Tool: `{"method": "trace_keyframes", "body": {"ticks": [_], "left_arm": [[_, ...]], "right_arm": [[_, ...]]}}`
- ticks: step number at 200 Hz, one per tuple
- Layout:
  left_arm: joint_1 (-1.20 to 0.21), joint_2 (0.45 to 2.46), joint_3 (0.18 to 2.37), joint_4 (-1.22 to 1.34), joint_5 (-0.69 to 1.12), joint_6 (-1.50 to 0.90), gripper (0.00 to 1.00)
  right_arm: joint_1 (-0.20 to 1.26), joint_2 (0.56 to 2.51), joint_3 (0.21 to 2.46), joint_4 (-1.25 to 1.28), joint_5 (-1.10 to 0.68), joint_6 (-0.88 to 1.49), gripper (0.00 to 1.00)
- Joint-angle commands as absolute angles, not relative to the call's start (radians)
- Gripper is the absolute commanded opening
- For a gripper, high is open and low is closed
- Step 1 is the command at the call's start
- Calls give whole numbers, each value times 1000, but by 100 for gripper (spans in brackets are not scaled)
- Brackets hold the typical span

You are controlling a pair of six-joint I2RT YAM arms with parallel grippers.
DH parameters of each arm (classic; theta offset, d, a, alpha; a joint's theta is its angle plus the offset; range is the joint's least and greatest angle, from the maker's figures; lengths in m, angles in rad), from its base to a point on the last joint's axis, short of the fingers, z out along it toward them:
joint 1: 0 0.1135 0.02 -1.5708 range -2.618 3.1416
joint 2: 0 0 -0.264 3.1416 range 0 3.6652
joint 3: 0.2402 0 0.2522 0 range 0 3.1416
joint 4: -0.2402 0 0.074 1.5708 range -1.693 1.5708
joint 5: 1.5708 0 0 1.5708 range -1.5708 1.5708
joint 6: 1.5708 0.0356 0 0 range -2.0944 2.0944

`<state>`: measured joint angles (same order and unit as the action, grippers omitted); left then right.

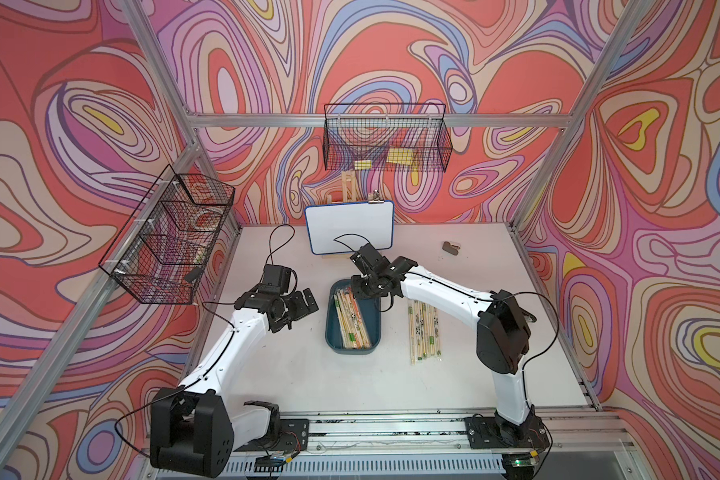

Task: Take the paired disposable chopsticks out of the storage box
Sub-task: Pick up the paired disposable chopsticks from the storage box.

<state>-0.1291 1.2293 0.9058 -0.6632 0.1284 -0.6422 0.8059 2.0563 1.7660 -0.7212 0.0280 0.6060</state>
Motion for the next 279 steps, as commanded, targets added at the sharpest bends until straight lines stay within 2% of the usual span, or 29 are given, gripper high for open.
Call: {"method": "trace_keyframes", "body": {"ticks": [1, 179, 279], "left_arm": [[-120, 1220, 917, -701, 124, -622, 100], [-117, 1217, 899, -687, 136, -618, 100], [-115, 1220, 890, -677, 144, -624, 100]], "right_arm": [[806, 2123, 1803, -735, 3, 595, 23], [805, 2305, 1862, -756, 21, 588, 21], [805, 2239, 1828, -755, 30, 590, 5]]}}
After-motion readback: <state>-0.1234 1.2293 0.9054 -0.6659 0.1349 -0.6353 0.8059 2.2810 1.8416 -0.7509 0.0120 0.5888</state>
